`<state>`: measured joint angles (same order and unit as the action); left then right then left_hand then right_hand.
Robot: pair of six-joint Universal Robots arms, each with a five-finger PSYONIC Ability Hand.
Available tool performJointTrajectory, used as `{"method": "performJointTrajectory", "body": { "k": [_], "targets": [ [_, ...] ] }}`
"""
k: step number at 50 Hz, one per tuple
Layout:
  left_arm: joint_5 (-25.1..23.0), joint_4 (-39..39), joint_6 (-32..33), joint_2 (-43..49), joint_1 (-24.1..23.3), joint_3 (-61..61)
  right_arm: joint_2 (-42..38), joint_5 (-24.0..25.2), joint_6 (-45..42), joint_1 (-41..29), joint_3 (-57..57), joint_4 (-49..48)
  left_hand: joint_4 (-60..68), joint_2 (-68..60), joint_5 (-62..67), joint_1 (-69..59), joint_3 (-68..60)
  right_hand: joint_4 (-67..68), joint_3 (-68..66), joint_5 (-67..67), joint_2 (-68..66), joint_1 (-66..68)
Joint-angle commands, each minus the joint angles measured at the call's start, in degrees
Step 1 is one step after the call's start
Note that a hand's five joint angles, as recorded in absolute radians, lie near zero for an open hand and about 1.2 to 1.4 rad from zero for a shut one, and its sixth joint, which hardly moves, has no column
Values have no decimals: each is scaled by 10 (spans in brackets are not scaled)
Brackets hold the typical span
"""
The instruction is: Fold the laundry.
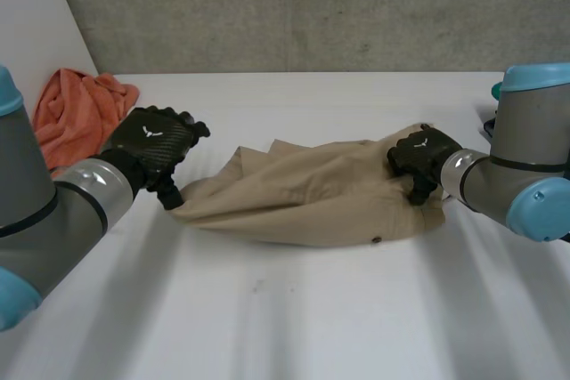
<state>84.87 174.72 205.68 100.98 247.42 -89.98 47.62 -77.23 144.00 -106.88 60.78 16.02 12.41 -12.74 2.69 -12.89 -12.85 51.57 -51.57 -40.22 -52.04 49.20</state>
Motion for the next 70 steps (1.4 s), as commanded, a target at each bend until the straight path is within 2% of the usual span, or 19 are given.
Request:
{"method": "performJointTrajectory", "body": {
  "k": [1, 10, 16, 23, 27, 32, 34, 35, 36, 38, 39, 45, 49, 50, 52, 53, 59, 65, 70],
  "targets": [
    [-5, -8, -2, -31, -10, -20, 14, 1, 13, 1, 30, -20, 8, -5, 5, -3, -4, 284, -284, -298, -280, 308],
    [18, 55, -26, -83, 9, -28, 86, 1, -7, -1, 101, -35, 7, -3, 4, -2, -2, 284, -284, -298, -280, 308],
    [27, 67, -24, -100, 15, -26, 131, -2, -23, -6, 130, -36, 18, -15, 16, -14, -14, 284, -284, -298, -280, 308],
    [75, 112, -16, -112, 52, -8, 148, -3, -52, -10, 148, -36, 13, -10, 11, -9, -9, 284, -284, -298, -280, 308],
    [93, 123, 20, -58, 61, 15, 143, -6, -60, -10, 147, -37, 22, -18, 19, -17, -17, 284, -284, -298, -280, 308],
    [135, 148, 115, 30, 96, 60, 132, -20, -63, -11, 145, -37, 243, -240, 240, -238, -239, 284, -284, -298, -280, 308],
    [138, 147, 125, 51, 105, 74, 130, -21, -62, -11, 145, -37, 229, -225, 226, -224, -224, 284, -284, -298, -280, 308],
    [136, 142, 126, 61, 108, 79, 130, -22, -62, -11, 145, -37, 199, -195, 196, -194, -194, 284, -284, -298, -280, 308],
    [123, 128, 122, 73, 105, 78, 130, -22, -61, -12, 146, -37, 90, -87, 87, -85, -86, 284, -284, -298, -280, 308],
    [101, 114, 110, 75, 104, 74, 130, -22, -60, -14, 146, -38, -24, 27, -27, 29, 29, 284, -284, -298, -280, 308],
    [79, 104, 91, 72, 104, 67, 130, -23, -58, -16, 145, -39, -24, 27, -27, 29, 29, 284, -284, -298, -280, 308],
    [22, 67, -1, 34, 94, 25, 135, -23, -54, -17, 143, -42, -10, 14, -13, 15, 15, 284, -284, -298, -280, 308],
    [-68, 31, -37, -10, 72, -31, 141, -23, -54, -16, 141, -40, 43, -40, 41, -39, -39, 284, -284, -298, -280, 308],
    [-110, 23, -41, -24, 68, -54, 143, -23, -54, -15, 142, -39, 74, -70, 71, -69, -69, 284, -284, -298, -280, 308],
    [-158, 13, -41, -32, 61, -81, 146, -23, -57, -14, 143, -39, 97, -94, 95, -92, -93, 284, -284, -298, -280, 308],
    [-167, 12, -41, -31, 58, -88, 147, -23, -57, -13, 144, -39, 107, -104, 105, -103, -103, 284, -284, -298, -280, 308],
    [-154, 25, -29, 30, 35, -92, 153, -21, -56, -11, 148, -31, 101, -98, 98, -96, -96, 284, -284, -298, -280, 308],
    [-91, 73, -20, 105, 10, -42, 158, -17, -57, -16, 161, -24, 107, -104, 105, -103, -103, 284, -284, -298, -280, 308],
    [-52, 97, -19, 163, -7, 8, 157, -16, -58, -19, 162, -26, 191, -188, 189, -187, -187, 284, -284, -298, -280, 308]
  ]
}}
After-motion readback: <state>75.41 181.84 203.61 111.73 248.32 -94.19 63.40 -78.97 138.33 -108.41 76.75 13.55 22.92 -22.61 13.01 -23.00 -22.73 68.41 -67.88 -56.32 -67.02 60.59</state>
